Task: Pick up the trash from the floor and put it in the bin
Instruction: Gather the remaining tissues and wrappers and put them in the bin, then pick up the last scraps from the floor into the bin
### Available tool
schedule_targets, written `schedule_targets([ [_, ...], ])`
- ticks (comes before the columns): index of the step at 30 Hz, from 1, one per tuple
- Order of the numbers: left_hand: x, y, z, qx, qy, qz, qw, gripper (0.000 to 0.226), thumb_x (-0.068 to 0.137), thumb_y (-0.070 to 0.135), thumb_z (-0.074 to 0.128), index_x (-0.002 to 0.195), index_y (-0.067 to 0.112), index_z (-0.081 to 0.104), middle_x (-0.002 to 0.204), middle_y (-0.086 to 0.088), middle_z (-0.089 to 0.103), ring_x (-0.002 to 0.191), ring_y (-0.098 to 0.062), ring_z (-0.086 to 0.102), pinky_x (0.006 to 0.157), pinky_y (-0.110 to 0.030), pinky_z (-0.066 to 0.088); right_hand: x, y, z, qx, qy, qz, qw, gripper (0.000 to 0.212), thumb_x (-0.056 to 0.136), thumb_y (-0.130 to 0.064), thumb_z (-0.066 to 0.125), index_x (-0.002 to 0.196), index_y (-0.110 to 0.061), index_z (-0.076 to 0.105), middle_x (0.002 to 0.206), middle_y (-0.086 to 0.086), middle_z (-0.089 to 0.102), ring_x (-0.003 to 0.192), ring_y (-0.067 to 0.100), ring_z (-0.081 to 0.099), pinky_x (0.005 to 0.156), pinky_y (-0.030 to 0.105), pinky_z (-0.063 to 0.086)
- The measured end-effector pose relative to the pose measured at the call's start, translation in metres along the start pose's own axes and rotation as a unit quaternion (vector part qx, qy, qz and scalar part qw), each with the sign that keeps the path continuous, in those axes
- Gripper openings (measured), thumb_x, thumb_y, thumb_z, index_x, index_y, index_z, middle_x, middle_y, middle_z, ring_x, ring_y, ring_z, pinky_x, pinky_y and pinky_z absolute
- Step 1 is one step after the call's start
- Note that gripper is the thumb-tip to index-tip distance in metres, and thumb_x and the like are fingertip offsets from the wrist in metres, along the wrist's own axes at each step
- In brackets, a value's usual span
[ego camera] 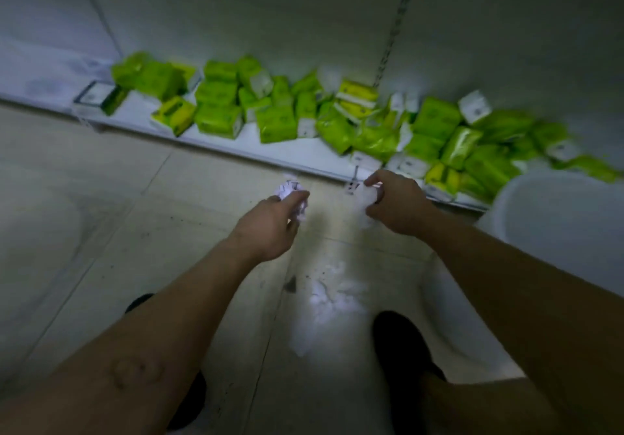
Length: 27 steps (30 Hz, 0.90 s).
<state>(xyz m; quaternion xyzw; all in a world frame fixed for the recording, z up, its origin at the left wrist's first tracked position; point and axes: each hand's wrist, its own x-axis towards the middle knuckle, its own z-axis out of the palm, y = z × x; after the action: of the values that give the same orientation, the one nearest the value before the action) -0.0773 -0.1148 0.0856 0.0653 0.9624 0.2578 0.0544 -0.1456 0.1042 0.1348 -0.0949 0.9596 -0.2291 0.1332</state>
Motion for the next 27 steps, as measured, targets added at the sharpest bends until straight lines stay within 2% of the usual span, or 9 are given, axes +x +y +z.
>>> schedule_targets([
  [2,0.01,0.051,-0.009,0.014,0.024,0.048,0.998,0.044,0.091,0.019,0.048,0.134,0.023,0.043,0.117,-0.015,0.062,0.104,-0.036,0.057,0.084,-0.04,0.048,-0.026,0.022,-0.048,-0.004,0.063,0.021,0.998,0.032,0.072,-0.01,0.069,0.103,-0.016,0.065,0.1,0.011,0.068,0.098,0.028,0.061,0.063,0.02,0.031],
  [6,0.015,0.156,-0.004,0.016,0.042,0.144,0.989,0.045,0.092,0.026,0.048,0.137,0.031,0.04,0.11,-0.015,0.062,0.099,-0.035,0.057,0.078,-0.039,0.048,-0.092,0.074,-0.115,0.019,0.143,0.078,0.986,0.02,0.071,-0.011,0.067,0.09,-0.017,0.07,0.083,0.004,0.066,0.089,0.024,0.062,0.055,0.019,0.025],
  [9,0.018,0.218,0.013,0.004,0.014,0.188,0.982,0.05,0.093,0.03,0.048,0.142,0.035,0.035,0.114,-0.014,0.06,0.105,-0.033,0.055,0.084,-0.037,0.046,-0.136,0.12,-0.13,0.082,0.223,0.163,0.958,0.01,0.077,-0.019,0.065,0.086,-0.017,0.069,0.088,0.008,0.071,0.084,0.024,0.063,0.059,0.019,0.03],
  [11,0.023,0.257,0.029,0.003,-0.017,0.21,0.978,0.058,0.092,0.033,0.051,0.146,0.036,0.028,0.12,-0.014,0.057,0.111,-0.031,0.053,0.084,-0.03,0.04,-0.162,0.153,-0.133,0.13,0.256,0.221,0.932,0.017,0.082,-0.027,0.063,0.094,-0.017,0.069,0.101,0.01,0.072,0.093,0.027,0.065,0.071,0.021,0.042],
  [13,0.028,0.288,0.041,-0.007,-0.053,0.225,0.973,0.068,0.091,0.036,0.056,0.149,0.037,0.021,0.128,-0.015,0.054,0.117,-0.03,0.052,0.085,-0.028,0.038,-0.176,0.182,-0.134,0.138,0.208,0.249,0.936,0.044,0.082,-0.027,0.065,0.124,-0.02,0.059,0.129,0.012,0.06,0.117,0.029,0.057,0.094,0.026,0.043],
  [14,0.032,0.301,0.048,-0.007,-0.072,0.233,0.97,0.072,0.09,0.039,0.058,0.149,0.039,0.017,0.134,-0.015,0.052,0.121,-0.029,0.049,0.088,-0.027,0.038,-0.181,0.193,-0.135,0.139,0.178,0.255,0.94,0.06,0.08,-0.027,0.068,0.137,-0.022,0.047,0.139,0.012,0.052,0.125,0.029,0.05,0.099,0.028,0.04],
  [16,0.037,0.318,0.06,0.001,-0.114,0.239,0.964,0.079,0.088,0.043,0.06,0.15,0.041,0.01,0.146,-0.013,0.042,0.132,-0.027,0.041,0.099,-0.028,0.036,-0.187,0.207,-0.138,0.15,0.145,0.257,0.944,0.082,0.076,-0.028,0.072,0.146,-0.024,0.031,0.146,0.013,0.042,0.131,0.03,0.044,0.102,0.032,0.039],
  [20,0.038,0.325,0.081,0.029,-0.142,0.223,0.964,0.087,0.086,0.047,0.06,0.151,0.037,0.005,0.159,-0.011,0.019,0.146,-0.023,0.021,0.116,-0.036,0.026,-0.188,0.211,-0.138,0.152,0.126,0.224,0.954,0.088,0.075,-0.031,0.071,0.149,-0.021,0.025,0.148,0.013,0.041,0.131,0.027,0.044,0.104,0.033,0.042],
  [27,0.023,0.277,0.083,0.083,-0.115,0.167,0.976,0.077,0.085,0.058,0.054,0.15,0.031,0.022,0.158,-0.002,0.024,0.145,-0.02,0.022,0.115,-0.04,0.029,-0.181,0.188,-0.127,0.071,0.019,0.125,0.989,0.096,0.076,-0.043,0.072,0.151,-0.024,0.016,0.151,0.012,0.033,0.136,0.027,0.036,0.105,0.033,0.034],
])
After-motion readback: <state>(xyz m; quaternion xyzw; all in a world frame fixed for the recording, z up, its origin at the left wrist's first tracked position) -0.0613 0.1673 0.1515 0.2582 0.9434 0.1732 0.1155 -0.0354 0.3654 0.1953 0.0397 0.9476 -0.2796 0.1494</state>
